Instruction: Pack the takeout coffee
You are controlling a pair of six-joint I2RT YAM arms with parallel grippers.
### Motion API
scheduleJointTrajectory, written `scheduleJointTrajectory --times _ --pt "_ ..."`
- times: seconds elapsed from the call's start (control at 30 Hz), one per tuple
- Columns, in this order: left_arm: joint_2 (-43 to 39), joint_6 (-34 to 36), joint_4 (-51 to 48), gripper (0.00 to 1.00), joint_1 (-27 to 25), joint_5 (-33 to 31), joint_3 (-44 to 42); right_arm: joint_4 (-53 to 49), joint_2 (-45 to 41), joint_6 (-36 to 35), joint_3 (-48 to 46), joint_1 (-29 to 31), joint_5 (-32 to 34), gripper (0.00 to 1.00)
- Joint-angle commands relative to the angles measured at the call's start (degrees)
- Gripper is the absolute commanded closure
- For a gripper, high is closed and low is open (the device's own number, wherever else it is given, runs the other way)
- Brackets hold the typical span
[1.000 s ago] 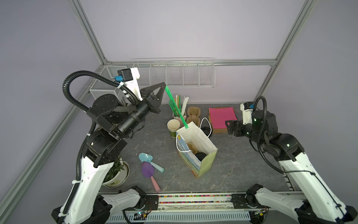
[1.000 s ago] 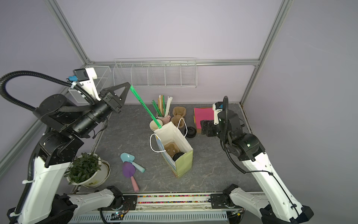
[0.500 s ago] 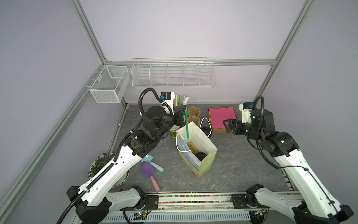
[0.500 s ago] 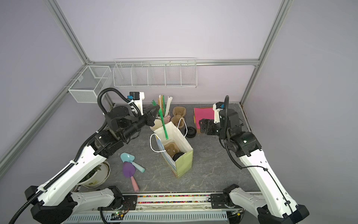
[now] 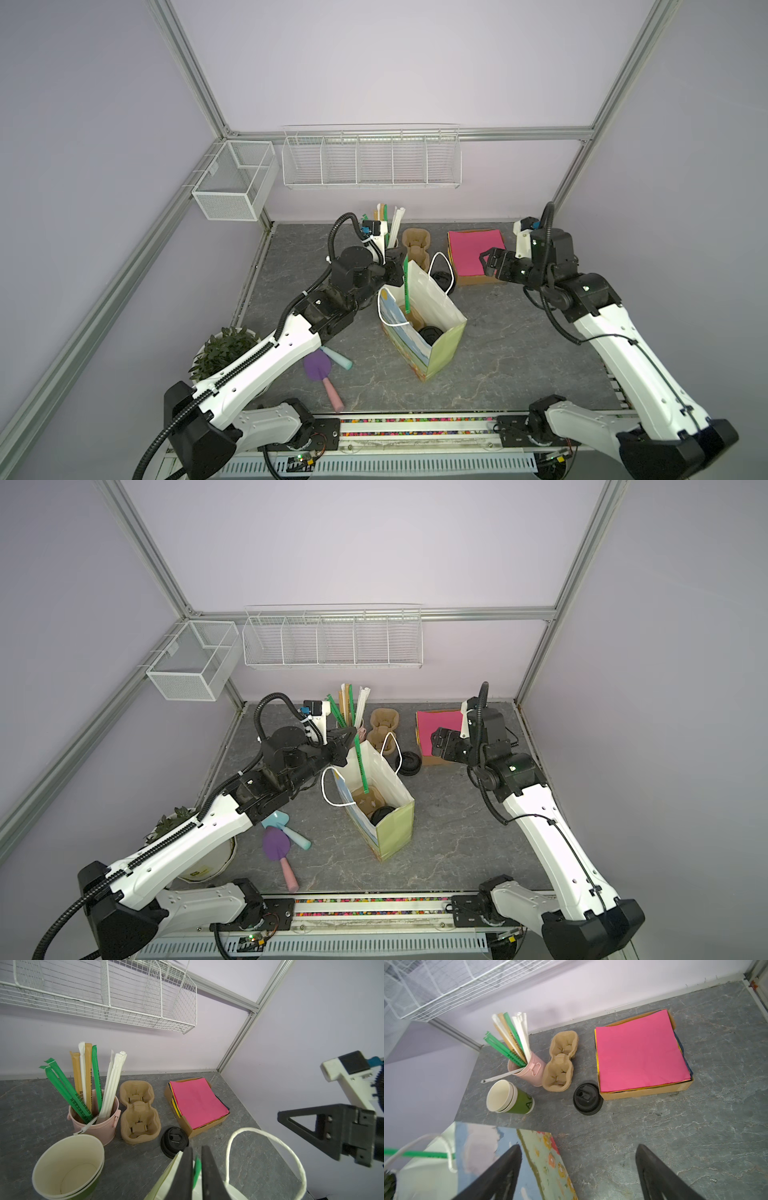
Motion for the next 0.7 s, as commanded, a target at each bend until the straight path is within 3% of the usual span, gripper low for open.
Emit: scheduleJointTrajectory --times 0.0,0.1,0.27,0.43,0.67 --pt "0.13 0.61 0.71 0.66 -0.53 0.11 0.90 0.75 5.45 2.83 1.95 -1.53 3.58 0.11" --pt "-1.07 1.51 -1.16 0.56 -1.37 -0.68 2.34 0.40 10.76 3.14 4.15 -2.28 6.78 0.12" --pt "-3.99 4.24 -7.87 0.43 -1.63 -2.54 7.17 3.39 18.90 2.17 6.11 -4.43 6.55 0.11" --pt "-7.49 7.24 -16.69 0.35 -1.64 -8.40 10.87 1.90 30.59 0.95 11.62 -6.65 7.71 0.09" --pt "-12.29 11.57 -21.66 0.25 -1.64 -16.93 7.94 -0.54 44.74 0.15 22.24 -6.76 9.31 0.03"
